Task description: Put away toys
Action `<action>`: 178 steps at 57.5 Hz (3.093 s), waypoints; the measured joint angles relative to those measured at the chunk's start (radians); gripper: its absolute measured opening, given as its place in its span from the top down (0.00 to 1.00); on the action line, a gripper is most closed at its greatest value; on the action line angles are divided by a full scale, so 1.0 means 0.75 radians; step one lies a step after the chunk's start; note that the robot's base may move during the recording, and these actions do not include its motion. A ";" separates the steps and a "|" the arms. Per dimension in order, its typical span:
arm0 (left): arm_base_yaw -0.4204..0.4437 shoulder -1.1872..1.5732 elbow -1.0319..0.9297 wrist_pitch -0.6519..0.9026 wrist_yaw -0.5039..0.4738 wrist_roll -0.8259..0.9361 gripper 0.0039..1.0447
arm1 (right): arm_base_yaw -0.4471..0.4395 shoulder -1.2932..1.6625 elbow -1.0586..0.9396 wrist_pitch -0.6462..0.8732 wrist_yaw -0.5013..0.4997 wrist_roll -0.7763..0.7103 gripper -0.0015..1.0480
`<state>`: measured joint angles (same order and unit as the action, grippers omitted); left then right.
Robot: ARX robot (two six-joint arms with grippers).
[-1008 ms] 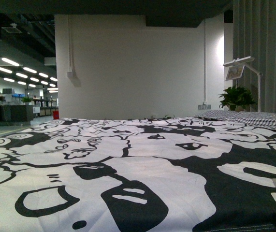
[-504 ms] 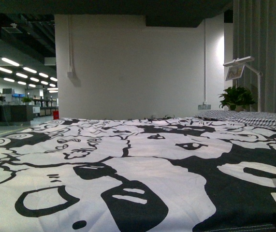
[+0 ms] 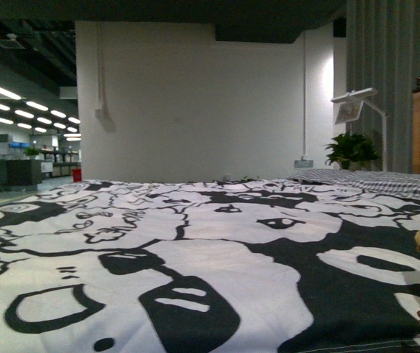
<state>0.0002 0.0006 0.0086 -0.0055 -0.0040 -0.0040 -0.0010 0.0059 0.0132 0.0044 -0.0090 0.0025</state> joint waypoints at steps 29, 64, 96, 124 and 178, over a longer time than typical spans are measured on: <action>-0.002 0.000 0.000 0.001 0.005 0.000 0.06 | 0.002 0.001 0.000 -0.012 0.017 0.001 0.94; -0.002 0.000 0.000 0.001 0.006 0.000 0.06 | 0.002 0.001 0.000 -0.011 0.013 0.001 0.94; -0.002 0.001 0.000 0.001 0.007 0.000 0.06 | 0.002 0.001 0.000 -0.011 0.016 0.001 0.94; -0.002 0.001 0.000 0.001 0.006 0.000 0.06 | 0.002 0.000 0.000 -0.011 0.006 0.001 0.94; -0.002 0.001 0.000 0.001 0.005 0.000 0.06 | 0.002 0.000 0.000 -0.011 0.011 0.001 0.94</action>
<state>-0.0013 0.0010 0.0086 -0.0051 -0.0002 -0.0040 0.0002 0.0059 0.0132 -0.0040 -0.0006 0.0032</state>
